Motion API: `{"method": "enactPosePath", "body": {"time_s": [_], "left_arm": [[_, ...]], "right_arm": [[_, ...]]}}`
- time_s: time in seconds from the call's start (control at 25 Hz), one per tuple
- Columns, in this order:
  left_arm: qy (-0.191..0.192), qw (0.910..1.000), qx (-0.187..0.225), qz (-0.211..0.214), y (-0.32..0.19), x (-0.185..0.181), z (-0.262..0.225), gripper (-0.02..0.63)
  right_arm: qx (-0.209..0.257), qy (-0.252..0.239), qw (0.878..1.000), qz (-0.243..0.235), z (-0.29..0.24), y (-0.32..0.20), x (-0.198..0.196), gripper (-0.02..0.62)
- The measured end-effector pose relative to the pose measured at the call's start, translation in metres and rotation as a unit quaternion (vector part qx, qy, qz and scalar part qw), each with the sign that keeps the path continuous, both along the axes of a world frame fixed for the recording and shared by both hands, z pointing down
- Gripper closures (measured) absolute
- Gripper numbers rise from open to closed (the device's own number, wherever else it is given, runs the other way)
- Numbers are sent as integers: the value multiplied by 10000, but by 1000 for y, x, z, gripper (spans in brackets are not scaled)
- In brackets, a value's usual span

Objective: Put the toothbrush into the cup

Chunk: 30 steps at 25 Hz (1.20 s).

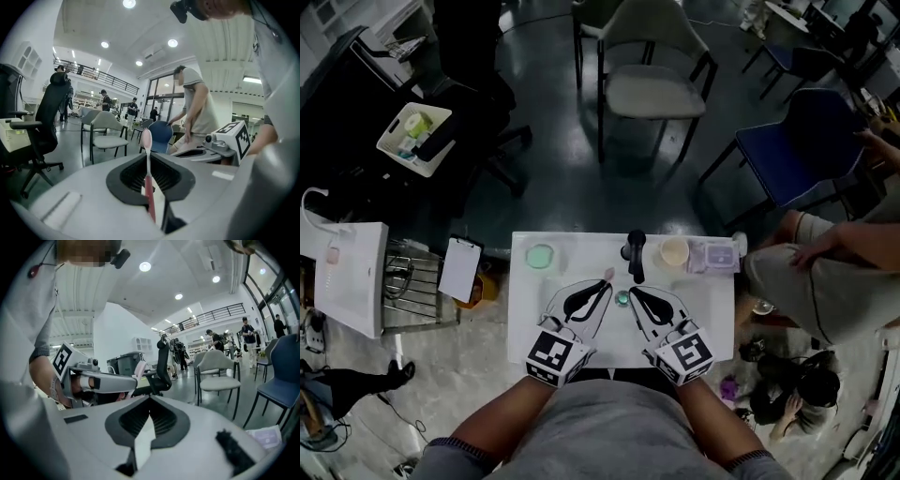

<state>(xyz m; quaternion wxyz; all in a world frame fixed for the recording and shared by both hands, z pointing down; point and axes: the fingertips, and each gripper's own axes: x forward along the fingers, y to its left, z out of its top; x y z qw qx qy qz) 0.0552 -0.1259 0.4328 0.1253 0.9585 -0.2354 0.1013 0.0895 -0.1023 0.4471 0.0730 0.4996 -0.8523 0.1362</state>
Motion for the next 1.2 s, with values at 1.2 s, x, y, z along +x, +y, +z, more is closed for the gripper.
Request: {"method": "enactPosePath", "body": {"time_s": [1.2], "left_arm": [[892, 9938, 505, -421, -7, 182, -22, 575]], "right_arm": [[349, -96, 9967, 721, -12, 0, 178, 586]]}}
